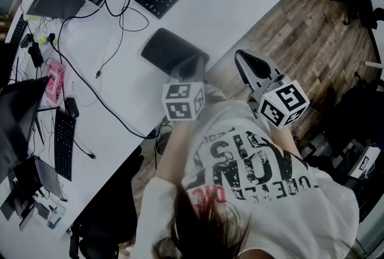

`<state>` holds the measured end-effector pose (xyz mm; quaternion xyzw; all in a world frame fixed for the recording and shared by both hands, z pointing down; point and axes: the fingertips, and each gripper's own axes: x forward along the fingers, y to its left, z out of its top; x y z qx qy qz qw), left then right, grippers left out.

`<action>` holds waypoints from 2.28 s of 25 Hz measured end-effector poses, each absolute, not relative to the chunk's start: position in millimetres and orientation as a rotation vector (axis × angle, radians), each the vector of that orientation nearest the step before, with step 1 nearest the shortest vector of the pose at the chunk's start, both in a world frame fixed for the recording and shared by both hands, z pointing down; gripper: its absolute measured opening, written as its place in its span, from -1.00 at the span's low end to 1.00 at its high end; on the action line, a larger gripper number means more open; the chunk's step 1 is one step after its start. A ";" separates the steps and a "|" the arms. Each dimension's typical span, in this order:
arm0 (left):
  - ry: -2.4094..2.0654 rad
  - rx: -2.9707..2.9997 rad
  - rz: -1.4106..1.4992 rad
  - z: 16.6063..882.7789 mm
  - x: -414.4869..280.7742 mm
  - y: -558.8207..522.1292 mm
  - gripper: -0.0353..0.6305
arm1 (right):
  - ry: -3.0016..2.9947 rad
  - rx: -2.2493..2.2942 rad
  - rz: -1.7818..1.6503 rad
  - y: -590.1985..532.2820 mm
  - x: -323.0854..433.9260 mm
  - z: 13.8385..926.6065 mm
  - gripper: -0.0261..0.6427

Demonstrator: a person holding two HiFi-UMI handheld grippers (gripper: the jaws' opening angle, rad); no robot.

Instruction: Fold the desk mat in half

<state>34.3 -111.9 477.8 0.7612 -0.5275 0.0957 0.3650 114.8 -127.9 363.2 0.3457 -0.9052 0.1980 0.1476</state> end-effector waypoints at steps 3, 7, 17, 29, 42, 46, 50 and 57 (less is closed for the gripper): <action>-1.388 1.962 0.216 467.3 26.1 -113.7 -0.88 | -2.610 0.989 0.567 -125.9 113.3 362.5 -0.92; -1.446 1.975 0.175 451.9 12.2 -115.9 -0.88 | -2.617 0.976 0.563 -122.7 109.5 361.1 -0.92; -1.609 2.005 0.093 412.9 -22.2 -110.0 -0.88 | -2.643 0.935 0.538 -117.7 97.9 355.7 -0.92; -1.775 1.953 -0.003 387.0 -62.3 -89.6 -0.88 | -2.693 0.834 0.506 -113.1 70.8 350.4 -0.92; -1.970 1.862 -0.083 361.2 -98.1 -60.9 -0.89 | -2.744 0.698 0.463 -117.0 39.9 342.6 -0.92; -2.018 1.835 -0.107 354.3 -106.5 -50.0 -0.89 | -2.756 0.663 0.448 -119.1 29.8 338.5 -0.92; -2.073 1.801 -0.130 347.8 -115.0 -40.1 -0.89 | -2.774 0.594 0.434 -118.9 15.3 335.0 -0.92; -2.147 1.739 -0.155 340.4 -125.5 -21.6 -0.88 | -2.783 0.492 0.419 -110.3 -2.4 334.4 -0.92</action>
